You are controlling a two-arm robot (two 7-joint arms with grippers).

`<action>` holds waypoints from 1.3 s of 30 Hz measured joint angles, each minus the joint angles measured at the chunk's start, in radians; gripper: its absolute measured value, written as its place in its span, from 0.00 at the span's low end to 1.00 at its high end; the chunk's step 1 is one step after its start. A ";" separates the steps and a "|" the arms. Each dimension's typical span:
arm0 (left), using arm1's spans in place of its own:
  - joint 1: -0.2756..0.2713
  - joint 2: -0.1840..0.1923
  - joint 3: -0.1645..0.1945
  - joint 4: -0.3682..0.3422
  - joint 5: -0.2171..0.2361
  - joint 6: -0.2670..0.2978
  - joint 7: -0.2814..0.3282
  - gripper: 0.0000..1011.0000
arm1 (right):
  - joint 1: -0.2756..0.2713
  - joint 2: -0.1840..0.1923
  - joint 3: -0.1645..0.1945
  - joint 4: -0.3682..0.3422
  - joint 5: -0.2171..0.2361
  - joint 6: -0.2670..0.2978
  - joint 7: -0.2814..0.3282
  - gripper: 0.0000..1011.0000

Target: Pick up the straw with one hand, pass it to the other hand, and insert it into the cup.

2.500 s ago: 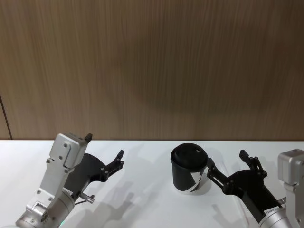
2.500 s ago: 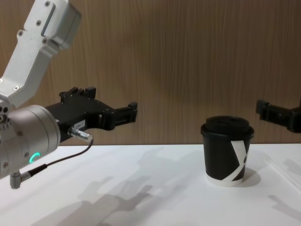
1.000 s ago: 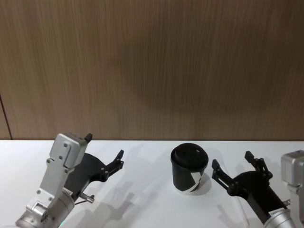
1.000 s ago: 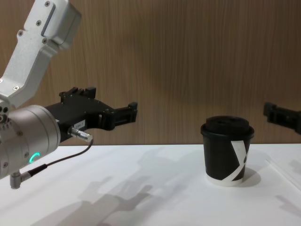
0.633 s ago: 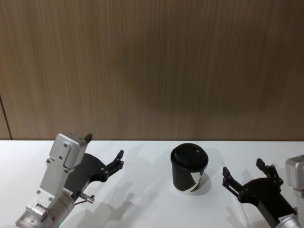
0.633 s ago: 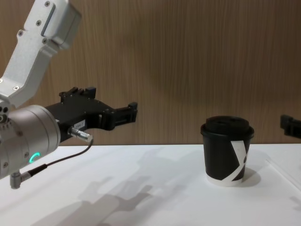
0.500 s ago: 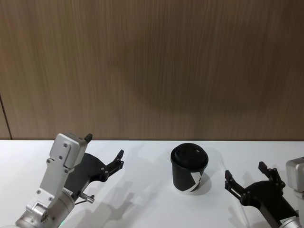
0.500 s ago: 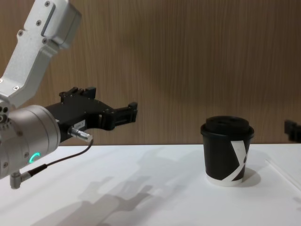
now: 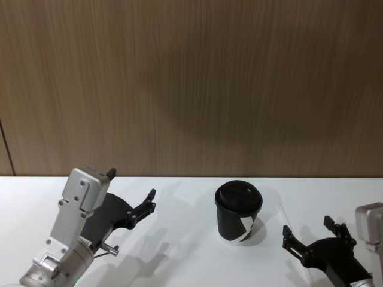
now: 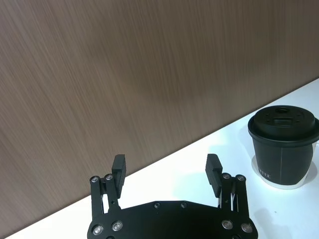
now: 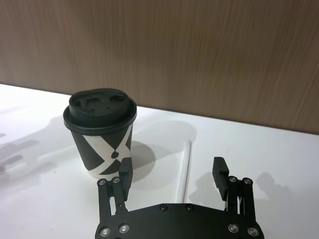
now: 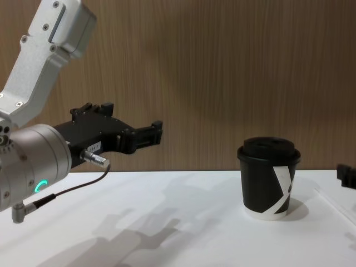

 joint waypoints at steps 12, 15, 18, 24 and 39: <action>0.000 0.000 0.000 0.000 0.000 0.000 0.000 0.99 | -0.004 0.008 0.001 0.018 0.004 0.043 0.027 0.99; 0.000 0.000 0.000 0.000 0.000 0.000 0.000 0.99 | -0.010 0.014 0.001 0.020 0.002 0.053 0.033 0.99; 0.000 0.000 0.000 0.000 0.000 0.000 0.000 0.99 | -0.018 0.019 0.002 0.021 -0.001 0.063 0.038 0.99; 0.000 0.000 0.000 0.000 0.000 0.000 0.000 0.99 | -0.031 0.019 0.005 0.023 -0.006 0.077 0.042 0.99; 0.000 0.000 0.000 0.000 0.000 0.000 0.000 0.99 | -0.043 -0.022 0.023 0.034 0.000 0.086 0.029 0.99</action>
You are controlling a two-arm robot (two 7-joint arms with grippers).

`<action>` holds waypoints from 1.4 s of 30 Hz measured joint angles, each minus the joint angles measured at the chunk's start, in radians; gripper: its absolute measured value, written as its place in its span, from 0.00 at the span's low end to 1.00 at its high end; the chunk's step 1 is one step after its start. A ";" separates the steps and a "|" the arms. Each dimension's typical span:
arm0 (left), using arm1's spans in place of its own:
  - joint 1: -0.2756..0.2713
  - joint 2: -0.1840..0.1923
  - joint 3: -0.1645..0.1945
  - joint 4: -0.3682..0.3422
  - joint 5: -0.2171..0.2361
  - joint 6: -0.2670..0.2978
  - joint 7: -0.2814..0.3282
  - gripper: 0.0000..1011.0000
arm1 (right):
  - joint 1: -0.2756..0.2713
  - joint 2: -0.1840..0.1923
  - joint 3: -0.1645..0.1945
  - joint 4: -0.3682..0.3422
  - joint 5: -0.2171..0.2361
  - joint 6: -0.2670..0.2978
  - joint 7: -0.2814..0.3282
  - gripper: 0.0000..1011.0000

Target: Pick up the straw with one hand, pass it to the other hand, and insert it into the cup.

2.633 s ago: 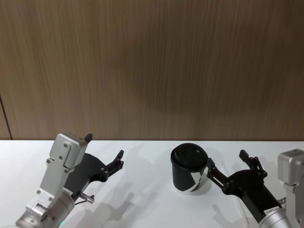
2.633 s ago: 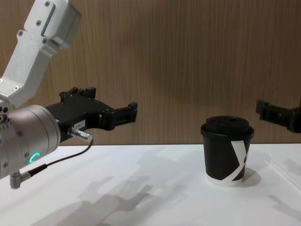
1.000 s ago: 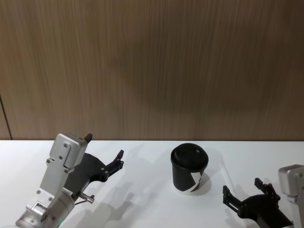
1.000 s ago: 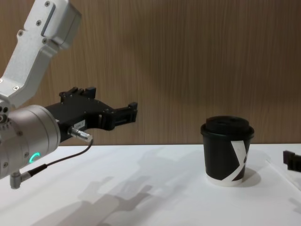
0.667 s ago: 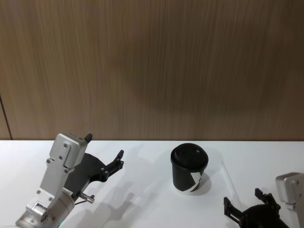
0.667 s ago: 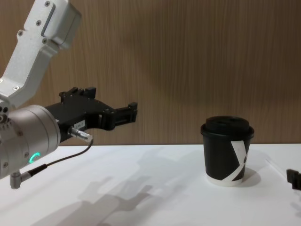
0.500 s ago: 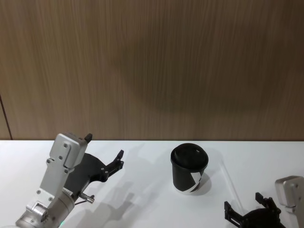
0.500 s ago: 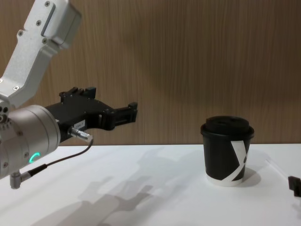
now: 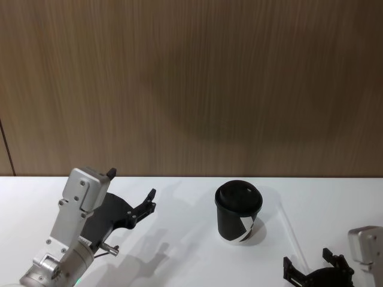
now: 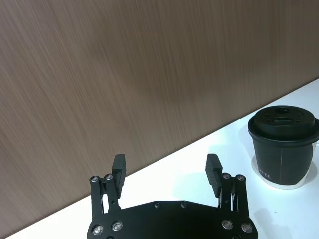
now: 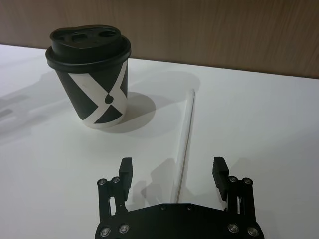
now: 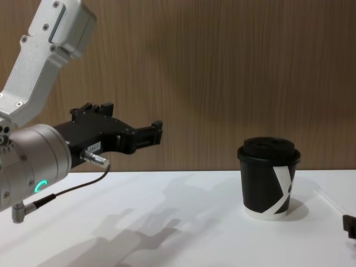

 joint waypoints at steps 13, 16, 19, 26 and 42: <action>0.000 0.000 0.000 0.000 0.000 0.000 0.000 0.99 | -0.001 -0.028 0.014 0.005 0.008 0.018 -0.010 0.99; 0.000 0.000 0.000 0.000 0.000 0.000 0.000 0.99 | -0.001 -0.029 0.015 0.005 0.008 0.026 -0.007 0.99; 0.000 0.000 0.000 0.000 0.000 0.000 0.000 0.99 | -0.001 -0.030 0.016 0.003 0.008 0.035 -0.003 0.99; 0.000 0.000 0.000 0.000 0.000 0.000 0.000 0.99 | 0.001 -0.030 0.019 -0.001 0.008 0.055 0.006 0.99; 0.000 0.000 0.000 0.000 0.000 0.000 0.000 0.99 | 0.002 -0.043 0.033 -0.010 0.012 0.096 0.017 0.99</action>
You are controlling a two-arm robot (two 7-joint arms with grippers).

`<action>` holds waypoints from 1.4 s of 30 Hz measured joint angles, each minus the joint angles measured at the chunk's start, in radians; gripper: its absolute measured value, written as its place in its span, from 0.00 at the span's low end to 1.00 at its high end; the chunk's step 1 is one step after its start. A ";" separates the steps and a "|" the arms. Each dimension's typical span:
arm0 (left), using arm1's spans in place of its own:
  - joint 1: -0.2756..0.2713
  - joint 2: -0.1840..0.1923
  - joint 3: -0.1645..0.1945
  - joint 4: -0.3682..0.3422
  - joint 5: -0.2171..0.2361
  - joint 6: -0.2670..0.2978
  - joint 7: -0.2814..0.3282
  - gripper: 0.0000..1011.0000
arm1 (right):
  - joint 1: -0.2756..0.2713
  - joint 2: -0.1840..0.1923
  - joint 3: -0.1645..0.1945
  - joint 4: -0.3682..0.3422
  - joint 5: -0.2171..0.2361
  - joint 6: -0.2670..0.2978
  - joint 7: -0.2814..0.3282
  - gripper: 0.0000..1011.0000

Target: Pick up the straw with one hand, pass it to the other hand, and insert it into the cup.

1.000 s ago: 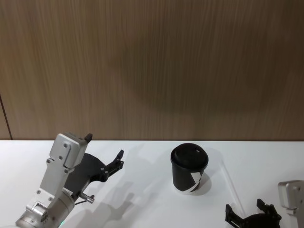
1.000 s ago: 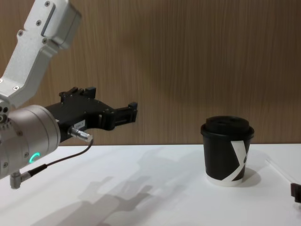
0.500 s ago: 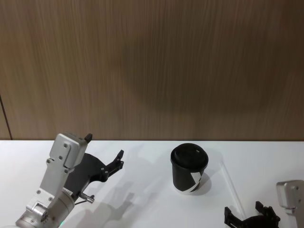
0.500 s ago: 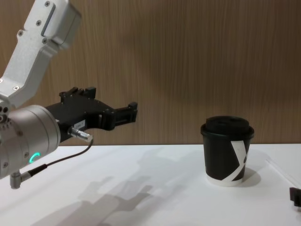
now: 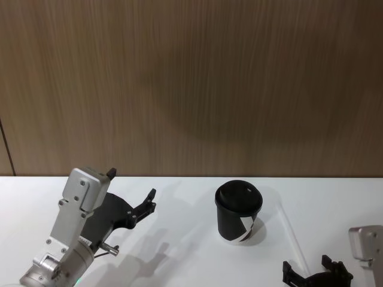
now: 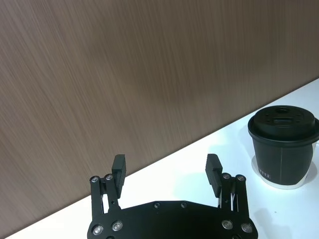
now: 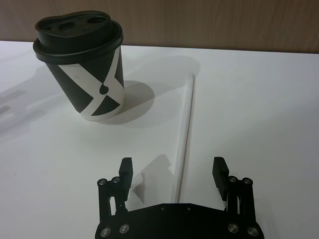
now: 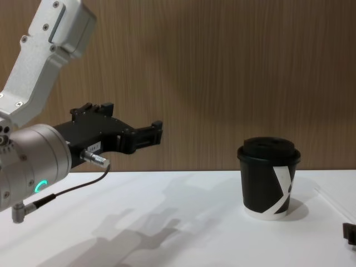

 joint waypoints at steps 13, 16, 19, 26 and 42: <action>0.000 0.000 0.000 0.000 0.000 0.000 0.000 0.99 | 0.000 0.002 0.008 -0.006 0.001 0.030 0.020 0.99; 0.000 0.000 0.000 0.000 0.000 0.000 0.000 0.99 | 0.001 0.007 0.009 -0.006 0.000 0.037 0.028 0.99; 0.000 0.000 0.000 0.000 0.000 0.000 0.000 0.99 | 0.002 0.010 0.010 -0.006 -0.001 0.041 0.033 0.99; 0.000 0.000 0.000 0.000 0.000 0.000 0.000 0.99 | 0.004 0.014 0.014 -0.006 -0.004 0.057 0.046 0.99; 0.000 0.000 0.000 0.000 0.000 0.000 0.000 0.99 | 0.007 0.011 0.022 -0.004 -0.006 0.078 0.057 0.86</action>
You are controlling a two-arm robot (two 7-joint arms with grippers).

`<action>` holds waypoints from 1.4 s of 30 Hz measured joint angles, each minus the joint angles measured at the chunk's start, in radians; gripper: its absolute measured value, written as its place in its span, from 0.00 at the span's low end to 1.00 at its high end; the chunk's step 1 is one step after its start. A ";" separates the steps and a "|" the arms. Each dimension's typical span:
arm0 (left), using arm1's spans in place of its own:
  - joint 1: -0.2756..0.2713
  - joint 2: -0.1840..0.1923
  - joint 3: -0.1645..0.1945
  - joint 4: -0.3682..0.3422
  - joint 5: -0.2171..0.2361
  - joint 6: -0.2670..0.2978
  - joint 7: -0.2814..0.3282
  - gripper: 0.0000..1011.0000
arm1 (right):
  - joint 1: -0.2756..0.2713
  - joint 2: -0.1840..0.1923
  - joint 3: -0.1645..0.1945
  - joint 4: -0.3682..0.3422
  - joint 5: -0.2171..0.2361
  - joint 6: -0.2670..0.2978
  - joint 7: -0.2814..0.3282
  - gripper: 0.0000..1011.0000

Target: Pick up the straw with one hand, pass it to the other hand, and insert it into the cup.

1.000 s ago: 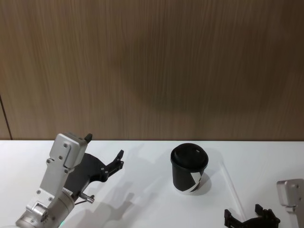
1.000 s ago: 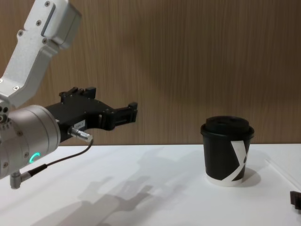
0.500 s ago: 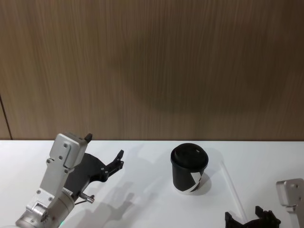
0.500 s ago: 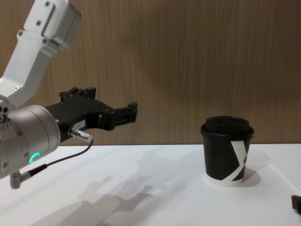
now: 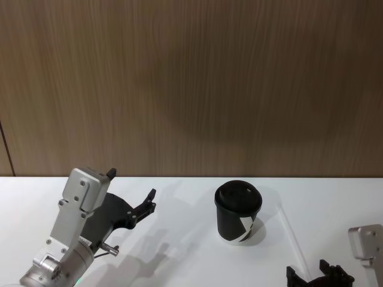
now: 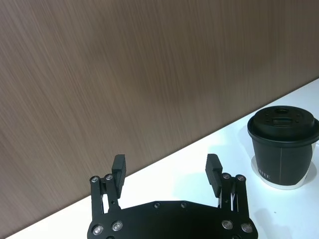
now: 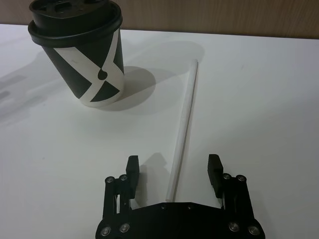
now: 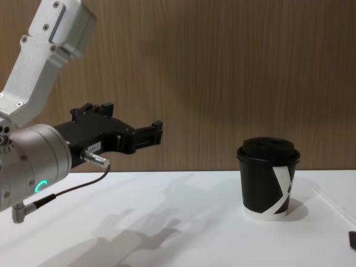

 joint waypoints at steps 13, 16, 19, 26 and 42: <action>0.000 0.000 0.000 0.000 0.000 0.000 0.000 0.99 | 0.001 -0.001 0.002 0.001 0.000 0.006 0.004 0.47; 0.000 0.000 0.000 0.000 0.000 0.000 0.000 0.99 | 0.001 -0.001 0.002 0.001 0.000 0.006 0.004 0.36; 0.000 0.000 0.000 0.000 0.000 0.000 0.000 0.99 | 0.001 -0.002 0.002 0.002 0.000 0.008 0.004 0.28; 0.000 0.000 0.000 0.000 0.000 0.000 0.000 0.99 | 0.001 -0.002 0.002 0.002 0.000 0.008 0.006 0.06; 0.000 0.000 0.000 0.000 0.000 0.000 0.000 0.99 | 0.001 -0.002 0.003 0.001 -0.003 0.006 0.006 0.00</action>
